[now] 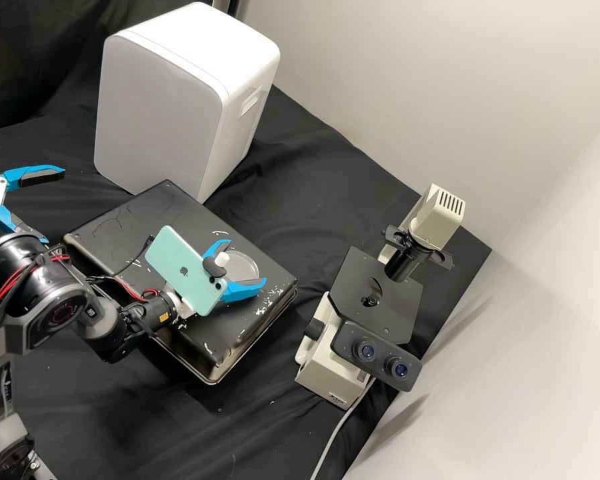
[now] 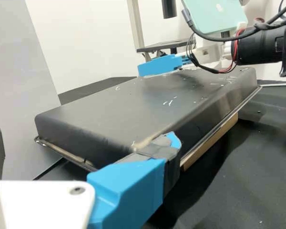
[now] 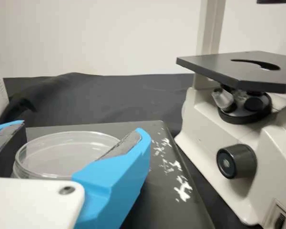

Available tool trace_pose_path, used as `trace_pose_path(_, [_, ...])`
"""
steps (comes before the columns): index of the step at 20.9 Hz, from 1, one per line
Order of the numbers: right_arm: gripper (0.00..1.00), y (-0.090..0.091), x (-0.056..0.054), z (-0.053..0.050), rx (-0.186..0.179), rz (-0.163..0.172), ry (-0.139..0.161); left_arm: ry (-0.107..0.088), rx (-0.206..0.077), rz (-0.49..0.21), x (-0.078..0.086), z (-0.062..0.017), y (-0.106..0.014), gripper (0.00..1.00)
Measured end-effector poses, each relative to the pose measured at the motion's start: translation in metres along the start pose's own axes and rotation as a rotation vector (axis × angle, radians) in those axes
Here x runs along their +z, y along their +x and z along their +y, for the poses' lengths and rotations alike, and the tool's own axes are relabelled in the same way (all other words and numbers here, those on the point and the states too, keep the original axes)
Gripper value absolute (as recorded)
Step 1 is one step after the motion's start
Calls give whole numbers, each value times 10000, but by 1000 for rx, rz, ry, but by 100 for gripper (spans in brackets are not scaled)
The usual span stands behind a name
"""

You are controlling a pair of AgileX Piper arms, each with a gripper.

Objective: Place the petri dish on the bench

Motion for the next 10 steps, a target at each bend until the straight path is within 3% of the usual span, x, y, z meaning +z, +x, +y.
trace_pose_path(5, [0, 4, -13, -44, -15, 6, -1, 0, 0, 0, 0, 0, 0, 100])
trace_pose_path(6, [100, 8, -1, -55, -19, 2, -1, 0, 0, 0, 0, 0, 0, 100])
trace_pose_path(9, [100, 30, 6, -73, -21, 4, -4, 0, 0, 0, 0, 0, 0, 100])
trace_pose_path(10, [100, 34, -1, -72, -19, 6, -19, 0, 0, 0, 0, 0, 0, 100])
